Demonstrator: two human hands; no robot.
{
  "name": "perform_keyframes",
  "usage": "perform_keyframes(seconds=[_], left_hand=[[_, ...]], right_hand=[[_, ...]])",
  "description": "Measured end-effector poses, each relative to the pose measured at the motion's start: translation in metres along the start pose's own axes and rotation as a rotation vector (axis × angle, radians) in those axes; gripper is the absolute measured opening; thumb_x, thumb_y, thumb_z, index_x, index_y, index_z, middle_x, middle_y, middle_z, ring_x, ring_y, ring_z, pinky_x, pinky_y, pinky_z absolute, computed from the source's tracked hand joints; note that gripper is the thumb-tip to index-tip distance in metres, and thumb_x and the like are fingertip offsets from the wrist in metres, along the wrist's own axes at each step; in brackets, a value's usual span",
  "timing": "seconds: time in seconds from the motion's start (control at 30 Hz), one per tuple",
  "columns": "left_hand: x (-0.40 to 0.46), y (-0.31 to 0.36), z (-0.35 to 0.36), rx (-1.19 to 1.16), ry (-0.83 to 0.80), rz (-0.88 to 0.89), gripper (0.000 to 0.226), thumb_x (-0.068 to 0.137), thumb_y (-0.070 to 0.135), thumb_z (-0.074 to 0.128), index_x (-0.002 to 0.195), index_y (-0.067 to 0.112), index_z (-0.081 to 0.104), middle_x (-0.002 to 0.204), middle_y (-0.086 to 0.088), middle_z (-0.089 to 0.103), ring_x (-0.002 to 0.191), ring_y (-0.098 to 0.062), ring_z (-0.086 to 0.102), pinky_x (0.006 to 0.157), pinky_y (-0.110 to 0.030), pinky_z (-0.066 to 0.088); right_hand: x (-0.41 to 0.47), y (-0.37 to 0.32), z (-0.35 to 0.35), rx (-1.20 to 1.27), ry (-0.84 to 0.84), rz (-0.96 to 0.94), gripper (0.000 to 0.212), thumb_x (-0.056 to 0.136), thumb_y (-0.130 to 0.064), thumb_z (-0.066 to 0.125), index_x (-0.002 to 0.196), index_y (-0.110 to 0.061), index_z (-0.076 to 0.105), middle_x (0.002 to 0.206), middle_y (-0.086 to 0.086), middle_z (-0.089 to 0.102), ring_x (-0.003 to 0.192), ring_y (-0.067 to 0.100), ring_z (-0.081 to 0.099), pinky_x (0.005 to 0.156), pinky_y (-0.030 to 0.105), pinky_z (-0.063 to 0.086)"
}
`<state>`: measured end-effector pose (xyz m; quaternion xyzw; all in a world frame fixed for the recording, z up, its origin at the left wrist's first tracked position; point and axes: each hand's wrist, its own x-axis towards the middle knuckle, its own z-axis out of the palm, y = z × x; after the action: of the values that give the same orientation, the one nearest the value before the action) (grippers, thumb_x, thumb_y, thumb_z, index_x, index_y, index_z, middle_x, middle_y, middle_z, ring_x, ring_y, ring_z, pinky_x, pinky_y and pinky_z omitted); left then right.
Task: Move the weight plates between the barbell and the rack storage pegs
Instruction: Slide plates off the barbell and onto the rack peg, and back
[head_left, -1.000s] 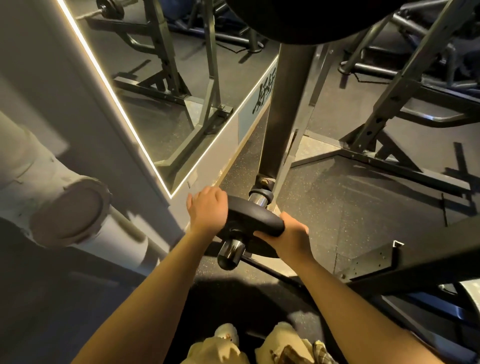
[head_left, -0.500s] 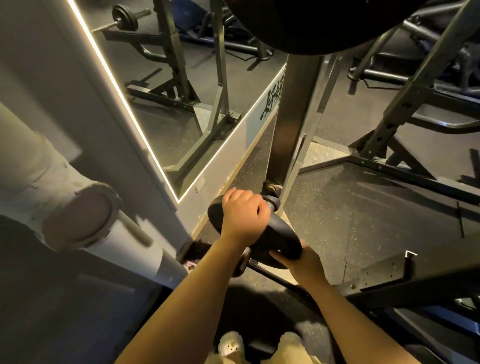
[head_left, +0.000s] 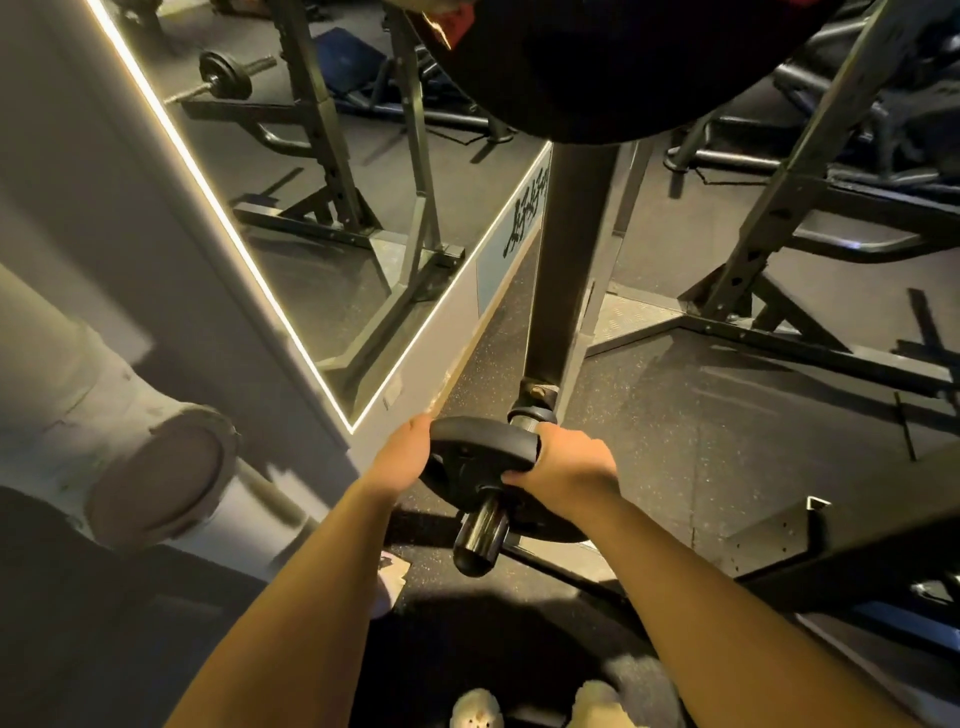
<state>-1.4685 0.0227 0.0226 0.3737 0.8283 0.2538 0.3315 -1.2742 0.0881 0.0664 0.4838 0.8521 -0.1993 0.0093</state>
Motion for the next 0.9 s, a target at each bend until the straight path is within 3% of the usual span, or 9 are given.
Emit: perform_keyframes(seconds=[0.13,0.23,0.33,0.4,0.47,0.6,0.67,0.77,0.9], left_hand=[[-0.009,0.014,-0.007,0.122,0.001,0.035,0.035,0.103,0.030,0.021,0.085,0.016,0.048,0.084,-0.009,0.050,0.076,-0.014,0.046,0.070,-0.022,0.037],[-0.021,0.033,-0.009,0.218,0.014,0.037,0.035,0.103,0.026,0.021,0.082,0.014,0.047,0.080,-0.008,0.049,0.075,-0.017,0.047,0.074,-0.030,0.040],[-0.035,0.052,-0.007,0.460,0.104,0.187,0.033,0.102,0.017,0.024,0.087,0.010,0.052,0.086,-0.009,0.055,0.085,-0.022,0.054,0.083,-0.033,0.045],[-0.041,0.065,-0.001,0.626,0.143,0.315,0.025,0.101,0.014,0.031,0.089,0.010,0.053,0.090,-0.008,0.054,0.085,-0.019,0.051,0.079,-0.029,0.042],[-0.045,0.078,0.012,0.830,0.150,0.427,0.015,0.096,0.017,0.046,0.099,0.008,0.058,0.094,-0.009,0.057,0.089,-0.020,0.052,0.082,-0.031,0.044],[-0.061,0.109,0.043,1.099,0.095,0.562,0.026,0.088,0.028,0.060,0.105,0.009,0.056,0.085,-0.009,0.044,0.085,-0.024,0.047,0.082,-0.037,0.038],[-0.065,0.119,0.051,1.153,0.090,0.661,0.025,0.088,0.028,0.060,0.104,0.009,0.058,0.080,-0.008,0.040,0.081,-0.025,0.044,0.080,-0.039,0.036],[-0.063,0.119,0.051,1.127,0.127,0.747,0.024,0.092,0.025,0.054,0.103,0.005,0.060,0.081,-0.009,0.043,0.084,-0.028,0.051,0.080,-0.040,0.038],[-0.055,0.109,0.045,1.049,0.146,0.760,0.023,0.095,0.022,0.046,0.100,0.006,0.061,0.083,-0.010,0.052,0.082,-0.027,0.052,0.075,-0.038,0.038]], right_hand=[[-0.001,0.013,0.006,-0.050,0.117,-0.130,0.050,0.083,-0.065,0.054,0.115,-0.027,0.055,0.106,-0.005,0.066,0.096,0.017,0.060,0.089,0.029,0.042],[-0.004,0.028,0.013,0.088,0.155,-0.138,0.050,0.081,-0.060,0.062,0.115,-0.024,0.059,0.105,-0.005,0.068,0.096,0.016,0.063,0.090,0.028,0.047],[-0.011,0.046,0.031,0.202,0.284,-0.166,0.052,0.072,-0.053,0.075,0.104,-0.014,0.067,0.092,0.003,0.072,0.080,0.022,0.068,0.074,0.028,0.054],[-0.018,0.061,0.045,0.295,0.335,-0.132,0.052,0.070,-0.054,0.075,0.095,-0.009,0.070,0.081,0.006,0.072,0.068,0.024,0.069,0.062,0.023,0.051],[-0.025,0.073,0.058,0.419,0.281,-0.041,0.053,0.073,-0.055,0.071,0.096,-0.007,0.070,0.083,0.007,0.072,0.071,0.025,0.069,0.062,0.019,0.047],[-0.032,0.075,0.083,0.773,-0.030,0.287,0.057,0.079,-0.031,0.076,0.126,-0.007,0.055,0.120,0.014,0.063,0.111,0.033,0.058,0.091,0.034,0.047],[-0.035,0.071,0.093,0.881,-0.052,0.362,0.059,0.082,-0.026,0.074,0.133,-0.009,0.050,0.128,0.014,0.058,0.118,0.032,0.054,0.093,0.031,0.041],[-0.034,0.071,0.095,0.900,-0.050,0.372,0.056,0.083,-0.029,0.072,0.131,-0.011,0.051,0.127,0.013,0.059,0.115,0.029,0.055,0.087,0.029,0.040],[-0.036,0.073,0.083,0.808,-0.045,0.340,0.050,0.082,-0.030,0.073,0.123,-0.007,0.056,0.100,0.003,0.058,0.107,0.031,0.058,0.079,0.025,0.040]])
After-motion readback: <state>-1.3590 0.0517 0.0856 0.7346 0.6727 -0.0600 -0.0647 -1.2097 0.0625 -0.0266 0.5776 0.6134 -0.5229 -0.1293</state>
